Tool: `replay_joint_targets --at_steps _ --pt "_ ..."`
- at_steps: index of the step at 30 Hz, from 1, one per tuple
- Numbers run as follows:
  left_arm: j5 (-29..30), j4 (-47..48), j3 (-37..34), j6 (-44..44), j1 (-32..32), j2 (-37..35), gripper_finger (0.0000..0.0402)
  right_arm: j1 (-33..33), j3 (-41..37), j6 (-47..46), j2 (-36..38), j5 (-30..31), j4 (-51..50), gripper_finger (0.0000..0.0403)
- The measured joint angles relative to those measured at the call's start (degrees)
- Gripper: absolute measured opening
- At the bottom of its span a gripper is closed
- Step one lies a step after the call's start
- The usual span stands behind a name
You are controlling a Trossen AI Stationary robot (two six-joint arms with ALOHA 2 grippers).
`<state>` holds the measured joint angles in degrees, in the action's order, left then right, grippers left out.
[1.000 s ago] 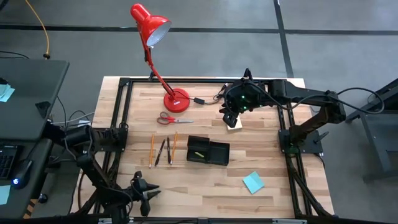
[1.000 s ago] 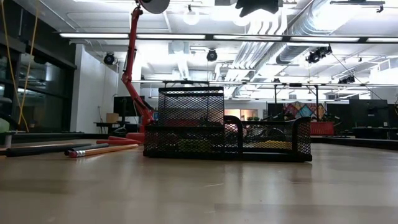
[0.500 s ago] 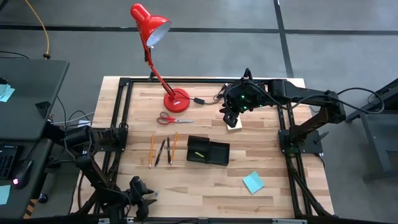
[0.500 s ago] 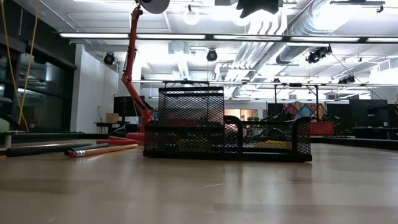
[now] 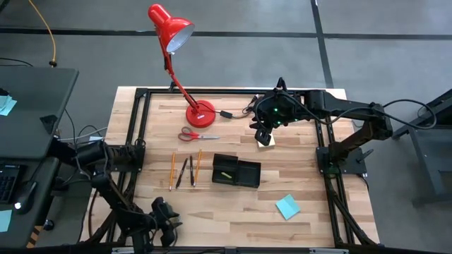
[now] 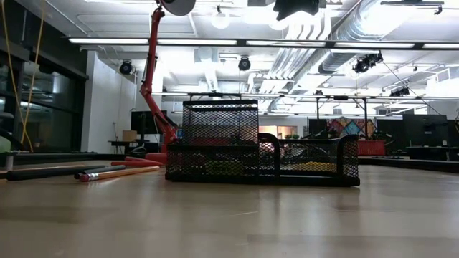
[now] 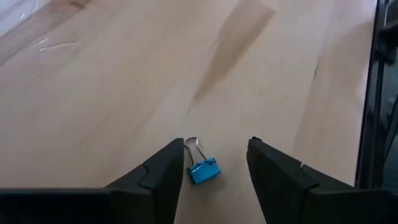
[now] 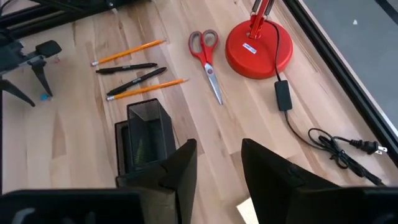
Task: Pick and place office supplies into organizer
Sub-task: Put the blue binder clip into the black desk organizer
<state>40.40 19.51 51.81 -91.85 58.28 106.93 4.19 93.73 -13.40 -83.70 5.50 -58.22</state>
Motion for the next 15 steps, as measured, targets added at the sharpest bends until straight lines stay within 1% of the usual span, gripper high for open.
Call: replay_joint_targets --at_steps 3,7,15 --pt "-2.70 -0.39 0.04 4.16 -0.33 -0.24 0.0159 0.00 0.00 0.40 0.00 -0.01 -0.04 0.0122" --pt "-5.04 -1.78 0.11 6.34 -0.24 -0.24 0.0150 0.00 0.00 0.40 0.00 0.04 -0.02 0.0122" --pt "-5.51 -1.91 0.09 7.18 -0.25 -0.51 0.0133 0.02 0.02 -0.08 0.00 0.10 0.40 0.0122"
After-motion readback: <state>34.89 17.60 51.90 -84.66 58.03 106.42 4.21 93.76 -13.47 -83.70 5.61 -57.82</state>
